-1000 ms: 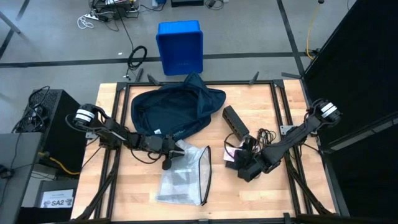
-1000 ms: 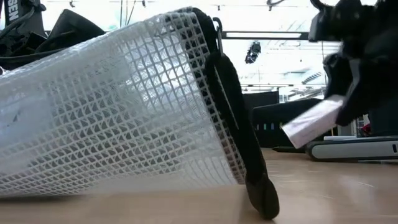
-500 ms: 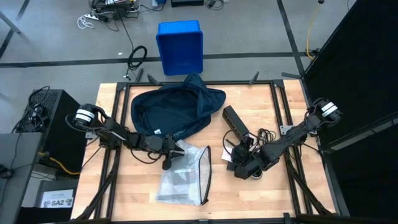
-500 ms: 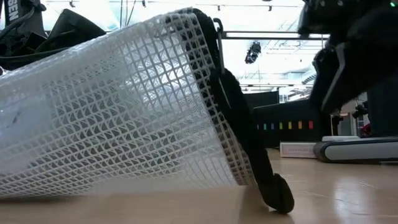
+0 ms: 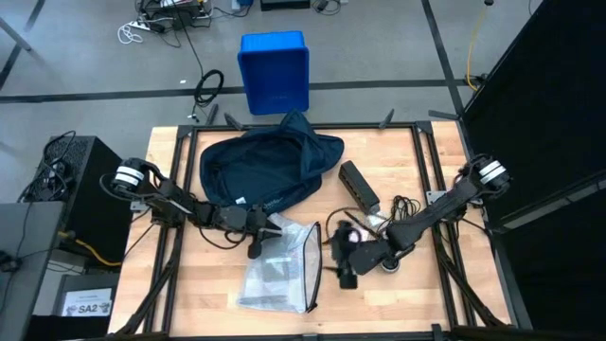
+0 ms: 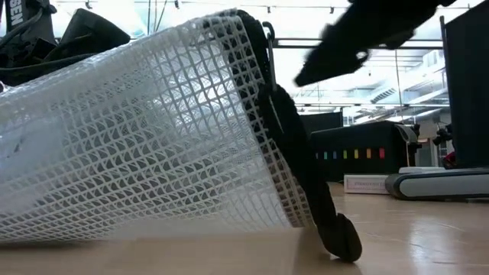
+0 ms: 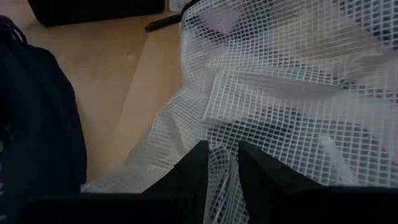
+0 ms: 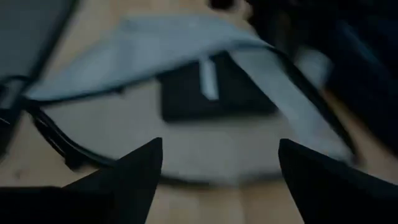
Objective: Unpack backpack
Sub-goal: Remove the black calculator from the white mesh envelope
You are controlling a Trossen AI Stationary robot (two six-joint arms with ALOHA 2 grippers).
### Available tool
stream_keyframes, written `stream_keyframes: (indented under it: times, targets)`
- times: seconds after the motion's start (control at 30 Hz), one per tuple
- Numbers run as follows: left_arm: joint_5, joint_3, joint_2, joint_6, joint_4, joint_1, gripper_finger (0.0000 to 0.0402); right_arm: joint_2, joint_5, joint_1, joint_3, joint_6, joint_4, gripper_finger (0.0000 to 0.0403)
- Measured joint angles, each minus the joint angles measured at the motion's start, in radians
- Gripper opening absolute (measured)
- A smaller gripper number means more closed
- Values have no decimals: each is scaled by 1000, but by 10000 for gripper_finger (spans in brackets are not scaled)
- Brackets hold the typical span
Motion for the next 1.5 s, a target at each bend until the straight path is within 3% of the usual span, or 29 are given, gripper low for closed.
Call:
stream_keyframes:
  times: [0.2,0.57,0.73,0.97,1.17,1.3,1.5]
  targets:
    - [116,5,-44,-6,-15,-2,62,146,-57,-39,-1,-45,146,246]
    - [111,5,-289,51,-123,-33,62,184,-58,-92,0,-49,160,184]
    - [93,5,-435,24,-338,-54,62,183,-58,-95,0,-52,158,159]
    - [41,70,-625,-161,-847,-118,62,182,-126,-95,0,-80,182,135]
    - [-28,68,-558,-274,-837,-237,62,182,-128,-94,0,-101,185,120]
    - [-93,68,-423,-327,-762,-290,62,182,-127,-94,0,-155,188,109]
    - [-97,67,-203,-353,-559,-303,62,253,-132,-101,0,-202,250,102]
